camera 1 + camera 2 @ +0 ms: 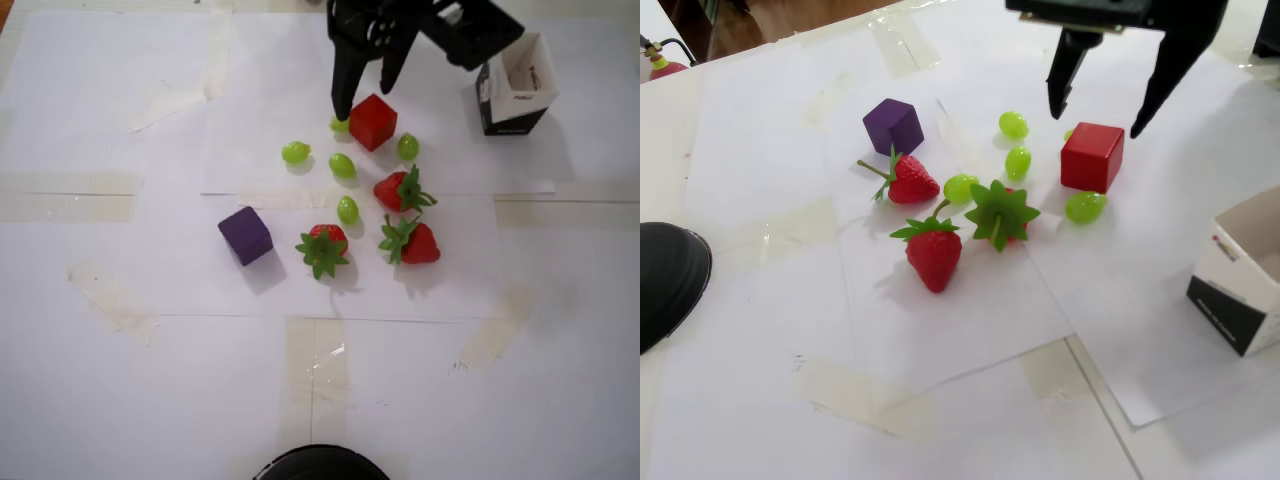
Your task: Put the red cube on top of the purple cube
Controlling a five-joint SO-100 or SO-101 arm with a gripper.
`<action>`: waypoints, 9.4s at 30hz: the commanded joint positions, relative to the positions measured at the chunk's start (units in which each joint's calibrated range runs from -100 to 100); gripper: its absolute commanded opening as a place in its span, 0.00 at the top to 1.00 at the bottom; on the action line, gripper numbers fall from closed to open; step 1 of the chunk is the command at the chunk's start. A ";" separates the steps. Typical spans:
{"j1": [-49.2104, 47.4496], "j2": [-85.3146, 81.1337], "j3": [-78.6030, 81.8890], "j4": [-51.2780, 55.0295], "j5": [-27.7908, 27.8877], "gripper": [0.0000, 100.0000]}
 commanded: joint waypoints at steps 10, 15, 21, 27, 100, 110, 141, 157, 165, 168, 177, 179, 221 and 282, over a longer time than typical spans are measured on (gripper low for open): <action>-1.37 3.91 -0.45 -3.67 0.29 0.74; -1.96 6.23 -0.54 -5.47 -0.15 0.74; -2.33 8.13 -0.63 -5.80 -0.34 0.74; -3.43 10.28 -0.90 -6.21 -0.34 0.74; 15.39 28.16 -78.09 38.81 5.52 0.95; 17.01 41.06 -96.72 39.38 5.81 0.95; 19.58 69.00 -124.90 40.85 9.67 0.96; 18.11 79.84 -132.18 39.95 10.31 0.96; 18.48 80.44 -131.90 36.61 10.45 0.95; 18.55 80.61 -132.54 35.87 10.74 0.96; 18.77 82.67 -134.63 36.61 10.74 0.95; 19.07 83.02 -134.72 36.61 10.74 0.95; 18.77 85.34 -134.27 34.73 11.23 0.69; 13.92 36.07 -97.81 41.26 2.83 0.71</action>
